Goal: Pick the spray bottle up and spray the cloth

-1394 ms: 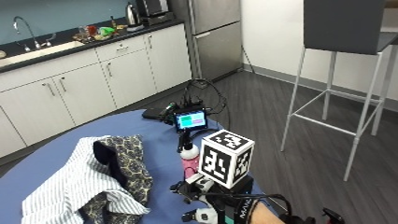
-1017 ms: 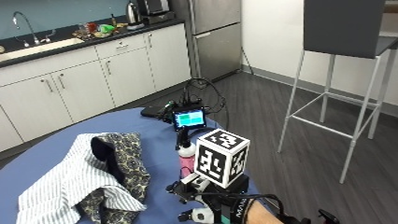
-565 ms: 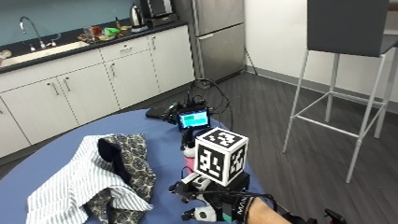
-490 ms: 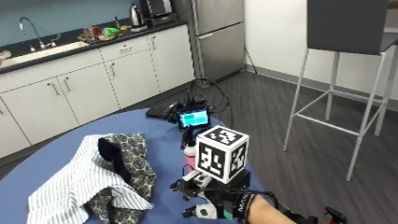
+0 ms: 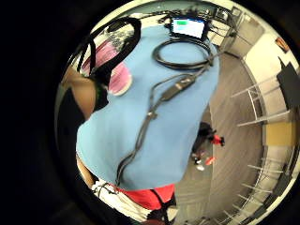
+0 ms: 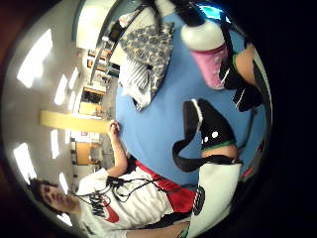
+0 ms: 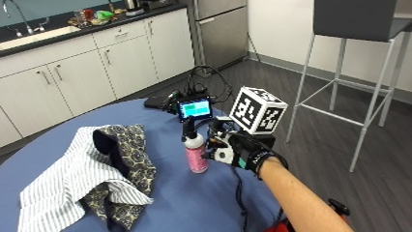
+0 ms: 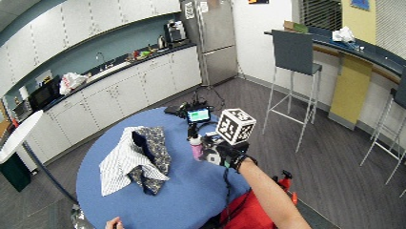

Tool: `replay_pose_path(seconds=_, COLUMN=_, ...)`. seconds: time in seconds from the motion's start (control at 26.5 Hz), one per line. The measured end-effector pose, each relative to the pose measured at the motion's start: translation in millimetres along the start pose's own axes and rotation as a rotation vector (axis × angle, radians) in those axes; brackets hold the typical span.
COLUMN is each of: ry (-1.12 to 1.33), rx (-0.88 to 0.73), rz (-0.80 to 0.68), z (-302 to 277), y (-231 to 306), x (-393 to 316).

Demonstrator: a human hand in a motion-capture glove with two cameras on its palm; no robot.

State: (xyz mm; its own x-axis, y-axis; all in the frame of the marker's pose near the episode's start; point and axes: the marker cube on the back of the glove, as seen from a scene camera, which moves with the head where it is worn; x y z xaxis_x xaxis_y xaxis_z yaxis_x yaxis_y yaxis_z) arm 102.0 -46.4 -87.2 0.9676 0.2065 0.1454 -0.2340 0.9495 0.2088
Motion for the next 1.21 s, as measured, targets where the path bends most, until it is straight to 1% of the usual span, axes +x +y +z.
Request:
replay_pose_path(seconds=0.15, ry=-0.134, rx=-0.017, rz=0.038, z=4, y=-18, x=18)
replay_pose_path(seconds=0.3, ry=-0.252, rx=-0.116, rz=-0.019, z=21, y=-30, x=16)
replay_pose_path(seconds=0.38, ry=-0.299, rx=-0.138, rz=-0.037, z=31, y=-32, x=14)
replay_pose_path(seconds=0.6, ry=-0.419, rx=-0.046, rz=-0.024, z=35, y=-29, x=26)
replay_pose_path(seconds=0.94, ry=-0.645, rx=-0.049, rz=-0.013, z=55, y=-23, x=50)
replay_pose_path(seconds=1.21, ry=-0.64, rx=0.029, rz=0.042, z=67, y=-6, x=61)
